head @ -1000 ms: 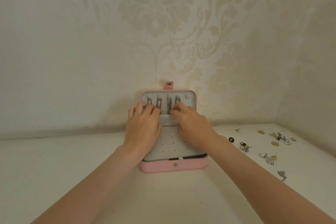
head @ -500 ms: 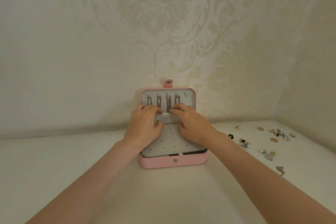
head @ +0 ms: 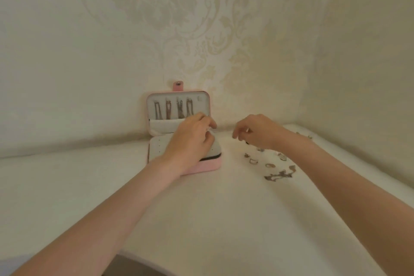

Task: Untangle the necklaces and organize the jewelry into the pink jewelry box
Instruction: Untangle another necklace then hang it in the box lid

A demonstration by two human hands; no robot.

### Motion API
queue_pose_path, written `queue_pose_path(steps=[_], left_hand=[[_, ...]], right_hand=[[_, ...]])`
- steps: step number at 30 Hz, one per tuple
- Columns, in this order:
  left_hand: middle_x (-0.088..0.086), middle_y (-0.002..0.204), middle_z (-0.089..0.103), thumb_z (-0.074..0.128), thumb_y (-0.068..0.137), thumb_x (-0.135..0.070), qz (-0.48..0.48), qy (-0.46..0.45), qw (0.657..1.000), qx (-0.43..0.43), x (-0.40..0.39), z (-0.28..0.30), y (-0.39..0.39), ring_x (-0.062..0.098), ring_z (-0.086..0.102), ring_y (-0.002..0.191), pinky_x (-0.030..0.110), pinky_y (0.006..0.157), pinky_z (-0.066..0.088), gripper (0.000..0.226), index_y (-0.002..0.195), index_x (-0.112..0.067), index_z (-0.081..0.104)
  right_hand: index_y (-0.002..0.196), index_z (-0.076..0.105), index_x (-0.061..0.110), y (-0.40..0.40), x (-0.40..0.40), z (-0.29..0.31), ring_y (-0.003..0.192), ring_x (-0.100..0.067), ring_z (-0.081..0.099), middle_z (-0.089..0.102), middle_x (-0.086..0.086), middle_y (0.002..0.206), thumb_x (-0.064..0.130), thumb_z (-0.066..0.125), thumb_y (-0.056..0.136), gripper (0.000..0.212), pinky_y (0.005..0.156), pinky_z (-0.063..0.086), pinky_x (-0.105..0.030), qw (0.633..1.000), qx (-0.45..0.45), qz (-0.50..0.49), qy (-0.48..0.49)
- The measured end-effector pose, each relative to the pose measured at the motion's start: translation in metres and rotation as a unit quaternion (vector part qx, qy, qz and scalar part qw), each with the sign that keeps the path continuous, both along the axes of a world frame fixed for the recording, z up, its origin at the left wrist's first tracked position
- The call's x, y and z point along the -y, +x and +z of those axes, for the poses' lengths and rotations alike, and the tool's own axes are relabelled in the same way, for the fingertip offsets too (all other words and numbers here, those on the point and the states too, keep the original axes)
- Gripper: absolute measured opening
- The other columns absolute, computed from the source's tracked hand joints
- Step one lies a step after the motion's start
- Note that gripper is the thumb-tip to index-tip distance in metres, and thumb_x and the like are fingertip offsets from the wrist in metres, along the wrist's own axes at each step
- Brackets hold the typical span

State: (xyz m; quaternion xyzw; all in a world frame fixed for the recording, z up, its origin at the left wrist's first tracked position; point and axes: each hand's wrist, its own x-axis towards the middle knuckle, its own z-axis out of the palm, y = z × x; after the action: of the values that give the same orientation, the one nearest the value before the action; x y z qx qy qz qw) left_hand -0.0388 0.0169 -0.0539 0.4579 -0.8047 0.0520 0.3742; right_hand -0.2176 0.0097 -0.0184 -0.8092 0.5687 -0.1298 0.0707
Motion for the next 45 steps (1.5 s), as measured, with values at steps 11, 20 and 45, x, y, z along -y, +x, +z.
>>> queue_pose_path(steps=[11, 20, 45], left_hand=[[0.001, 0.107, 0.059, 0.059, 0.088, -0.035, -0.111, 0.161, 0.977, 0.082, -0.019, -0.032, -0.11, 0.019, 0.046, 0.102, 0.02, 0.076, 0.03, 0.027, 0.107, -0.017, 0.064], [-0.002, 0.084, 0.064, 0.059, 0.085, -0.014, -0.16, 0.276, 0.947, -0.038, -0.009, -0.04, -0.106, 0.011, 0.057, 0.076, 0.018, 0.07, 0.042, 0.01, 0.077, -0.019, 0.061], [0.006, 0.078, 0.066, 0.064, 0.085, -0.005, -0.226, 0.452, 0.778, -0.373, -0.018, -0.019, -0.09, 0.009, 0.064, 0.064, 0.018, 0.063, 0.053, 0.009, 0.088, -0.012, 0.059]], right_hand=[[0.078, 0.075, 0.013, -0.088, -0.047, -0.036, 0.064, -0.008, 0.052, 0.063, 0.001, 0.072, 0.013, 0.071, 0.076, 0.004, 0.053, 0.036, -0.013, 0.985, 0.079, -0.14, 0.056], [0.068, 0.064, 0.017, -0.083, -0.045, -0.041, 0.064, -0.01, 0.05, 0.061, 0.001, 0.072, 0.013, 0.065, 0.078, 0.011, 0.057, 0.038, -0.017, 0.987, 0.098, -0.113, 0.053], [0.081, 0.067, 0.007, -0.079, -0.067, -0.043, 0.058, -0.008, 0.05, 0.066, -0.001, 0.07, 0.009, 0.064, 0.086, 0.006, 0.058, 0.04, -0.019, 0.856, 0.486, -0.056, 0.164]])
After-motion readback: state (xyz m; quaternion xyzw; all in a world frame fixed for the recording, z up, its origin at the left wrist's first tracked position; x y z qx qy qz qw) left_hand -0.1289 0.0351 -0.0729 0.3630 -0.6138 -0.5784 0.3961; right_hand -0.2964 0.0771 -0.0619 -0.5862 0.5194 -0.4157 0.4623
